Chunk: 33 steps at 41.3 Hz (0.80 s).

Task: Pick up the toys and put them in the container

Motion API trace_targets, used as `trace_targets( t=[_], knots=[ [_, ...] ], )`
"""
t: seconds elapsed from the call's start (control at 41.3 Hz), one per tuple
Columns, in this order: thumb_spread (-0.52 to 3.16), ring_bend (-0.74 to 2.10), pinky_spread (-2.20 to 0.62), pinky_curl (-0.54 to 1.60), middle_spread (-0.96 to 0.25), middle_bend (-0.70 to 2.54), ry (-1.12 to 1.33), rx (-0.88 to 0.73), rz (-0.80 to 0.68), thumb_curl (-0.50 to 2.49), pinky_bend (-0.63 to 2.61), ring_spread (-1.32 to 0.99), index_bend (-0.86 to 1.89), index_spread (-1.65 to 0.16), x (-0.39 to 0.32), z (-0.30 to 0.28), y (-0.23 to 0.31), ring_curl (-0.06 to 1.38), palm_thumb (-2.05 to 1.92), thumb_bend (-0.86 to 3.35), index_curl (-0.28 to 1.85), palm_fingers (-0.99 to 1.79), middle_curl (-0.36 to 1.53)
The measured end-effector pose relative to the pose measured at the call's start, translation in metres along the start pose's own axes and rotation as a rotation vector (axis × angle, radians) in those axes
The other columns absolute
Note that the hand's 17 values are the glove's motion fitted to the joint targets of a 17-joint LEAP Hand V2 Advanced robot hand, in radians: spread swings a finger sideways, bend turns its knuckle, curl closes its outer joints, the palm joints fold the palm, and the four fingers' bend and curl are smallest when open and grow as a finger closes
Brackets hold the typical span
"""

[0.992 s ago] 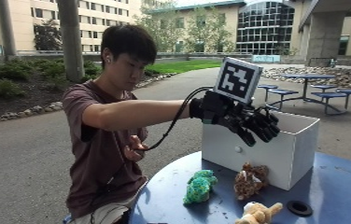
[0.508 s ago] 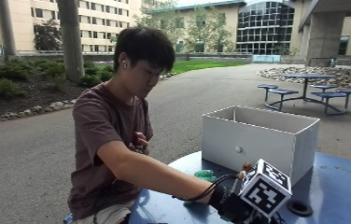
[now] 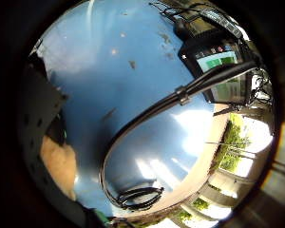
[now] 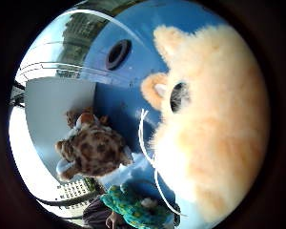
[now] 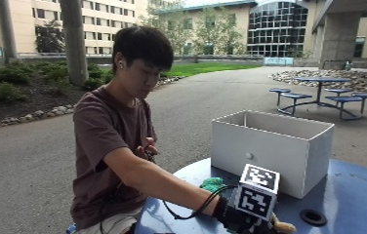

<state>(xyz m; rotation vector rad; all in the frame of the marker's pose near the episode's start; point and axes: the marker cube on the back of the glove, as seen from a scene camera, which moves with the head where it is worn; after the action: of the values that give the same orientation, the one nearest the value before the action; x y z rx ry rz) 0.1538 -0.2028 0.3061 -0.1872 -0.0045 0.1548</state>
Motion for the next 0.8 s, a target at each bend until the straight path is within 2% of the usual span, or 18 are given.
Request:
trace_targets(
  t=[0.121,0.169,0.218,0.387,0.605,0.726,0.799],
  knots=[
    [1.4,1.32,-0.34,0.33,-0.1,1.19,-0.026,-0.049,0.001,0.69,0.67,-0.21,1.11,0.03,-0.01,-0.016,0.011,0.54,0.92,0.52,0.48,1.3,0.6],
    [1.4,1.3,-0.34,0.33,-0.08,1.21,-0.019,-0.05,-0.008,0.72,0.67,-0.19,1.13,0.05,-0.015,-0.026,0.017,0.52,0.94,0.53,0.49,1.32,0.6],
    [1.25,1.3,-0.34,0.38,-0.11,1.24,-0.005,-0.044,-0.022,0.74,0.84,-0.25,1.12,-0.01,-0.022,-0.043,0.024,0.53,0.81,0.4,0.51,1.2,0.63],
    [1.0,1.29,-0.33,0.44,-0.14,1.31,0.041,0.058,-0.072,0.78,0.97,-0.3,1.16,-0.07,-0.06,-0.143,0.055,0.55,0.59,0.2,0.56,1.08,0.67],
    [0.8,1.3,-0.32,0.49,-0.16,1.33,0.168,0.218,-0.181,0.86,1.04,-0.35,1.16,-0.13,-0.132,-0.269,0.087,0.57,0.56,0.12,0.63,1.02,0.71],
    [0.73,1.31,-0.32,0.5,-0.17,1.34,0.098,0.273,-0.214,0.9,1.06,-0.36,1.16,-0.15,-0.2,-0.316,0.101,0.58,0.56,0.1,0.67,1.0,0.73],
    [0.69,1.31,-0.32,0.5,-0.17,1.34,0.136,0.3,-0.267,0.92,1.07,-0.37,1.16,-0.16,-0.236,-0.328,0.105,0.59,0.56,0.09,0.69,0.99,0.74]
  ],
)
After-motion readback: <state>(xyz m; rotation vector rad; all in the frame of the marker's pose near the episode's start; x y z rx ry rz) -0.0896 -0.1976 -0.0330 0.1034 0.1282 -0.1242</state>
